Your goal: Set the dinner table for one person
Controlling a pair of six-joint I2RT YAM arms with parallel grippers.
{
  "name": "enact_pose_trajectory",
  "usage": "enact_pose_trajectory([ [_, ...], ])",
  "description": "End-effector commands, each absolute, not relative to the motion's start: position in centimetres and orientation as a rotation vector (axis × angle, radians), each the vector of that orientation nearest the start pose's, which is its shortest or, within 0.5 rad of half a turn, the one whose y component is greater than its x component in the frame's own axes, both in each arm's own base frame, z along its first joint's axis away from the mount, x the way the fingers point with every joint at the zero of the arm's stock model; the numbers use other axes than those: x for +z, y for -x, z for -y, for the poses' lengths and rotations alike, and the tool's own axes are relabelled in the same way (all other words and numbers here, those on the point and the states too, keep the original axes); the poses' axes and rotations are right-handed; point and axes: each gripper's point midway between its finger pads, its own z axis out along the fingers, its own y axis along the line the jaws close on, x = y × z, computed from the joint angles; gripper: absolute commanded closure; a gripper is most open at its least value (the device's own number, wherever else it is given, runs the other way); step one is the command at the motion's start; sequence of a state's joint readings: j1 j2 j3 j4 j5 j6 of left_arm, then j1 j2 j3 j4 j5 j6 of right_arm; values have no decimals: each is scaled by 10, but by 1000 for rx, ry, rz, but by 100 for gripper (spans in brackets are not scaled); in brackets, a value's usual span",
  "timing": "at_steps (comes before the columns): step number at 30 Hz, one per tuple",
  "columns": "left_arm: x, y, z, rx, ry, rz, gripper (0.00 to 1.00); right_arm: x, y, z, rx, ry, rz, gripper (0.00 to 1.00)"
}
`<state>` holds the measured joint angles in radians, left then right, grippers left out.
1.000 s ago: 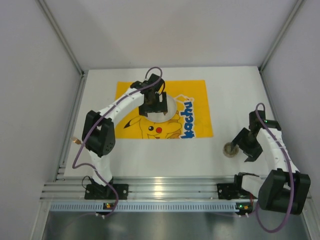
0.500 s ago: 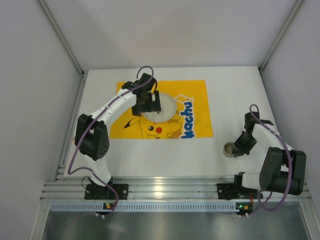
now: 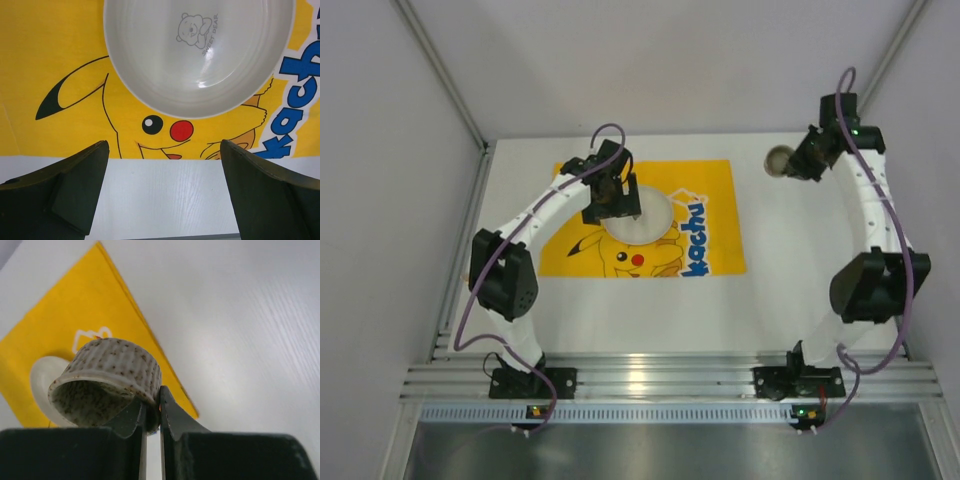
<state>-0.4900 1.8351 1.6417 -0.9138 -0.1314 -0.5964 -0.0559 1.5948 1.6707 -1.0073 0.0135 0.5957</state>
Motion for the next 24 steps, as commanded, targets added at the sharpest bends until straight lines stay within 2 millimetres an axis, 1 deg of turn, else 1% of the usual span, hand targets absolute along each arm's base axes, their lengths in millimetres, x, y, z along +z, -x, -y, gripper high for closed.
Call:
enact_pose_trajectory([
  [1, 172, -376, 182, -140, 198, -2595, 2, 229, -438, -64, 352, -646, -2468, 100],
  [2, 176, -374, 174, -126, 217, -2590, 2, 201, -456, -87, 377, -611, -2544, 100],
  [3, 178, -373, 169, -118, 238, -2587, 2, 195, -468, -100, 413, -582, -2557, 100],
  [4, 180, -371, 162, -99, 264, -2583, 2, 209, -489, -112, 464, -541, -2514, 100],
  [5, 182, -369, 148, -69, 305, -2571, 2, 170, -502, -134, 507, -527, -2600, 100],
  [6, 183, -368, 140, -54, 341, -2567, 2, 159, -511, -143, 531, -518, -2614, 100],
  [7, 184, -368, 125, -27, 395, -2559, 2, 167, -527, -151, 564, -499, -2575, 100],
  [8, 187, -362, 114, -6, 434, -2547, 2, 136, -534, -161, 568, -518, -2621, 100],
  [9, 188, -359, 106, 1, 476, -2545, 2, 136, -543, -165, 581, -514, -2599, 100],
  [10, 187, -355, 98, 6, 506, -2543, 2, 127, -547, -167, 580, -526, -2601, 100],
  [11, 188, -349, 83, 12, 557, -2529, 2, 114, -551, -168, 580, -562, -2609, 100],
  [13, 189, -342, 72, 15, 596, -2509, 2, 105, -558, -170, 580, -575, -2596, 100],
  [14, 188, -335, 63, 25, 622, -2499, 2, 96, -559, -169, 557, -587, -2602, 100],
  [18, 181, -320, 47, 53, 685, -2502, 2, 79, -561, -161, 467, -592, -2612, 100],
  [19, 180, -317, 44, 64, 694, -2506, 2, 78, -562, -159, 455, -593, -2610, 100],
  [20, 181, -315, 40, 70, 710, -2506, 2, 76, -562, -158, 437, -588, -2611, 98],
  [21, 182, -313, 39, 72, 716, -2505, 2, 75, -562, -158, 432, -582, -2611, 75],
  [22, 182, -313, 38, 74, 722, -2505, 2, 76, -562, -158, 432, -575, -2609, 61],
  [23, 184, -309, 35, 78, 737, -2506, 2, 80, -562, -159, 439, -560, -2605, 44],
  [24, 184, -308, 34, 76, 756, -2504, 2, 83, -563, -160, 445, -550, -2600, 1],
])
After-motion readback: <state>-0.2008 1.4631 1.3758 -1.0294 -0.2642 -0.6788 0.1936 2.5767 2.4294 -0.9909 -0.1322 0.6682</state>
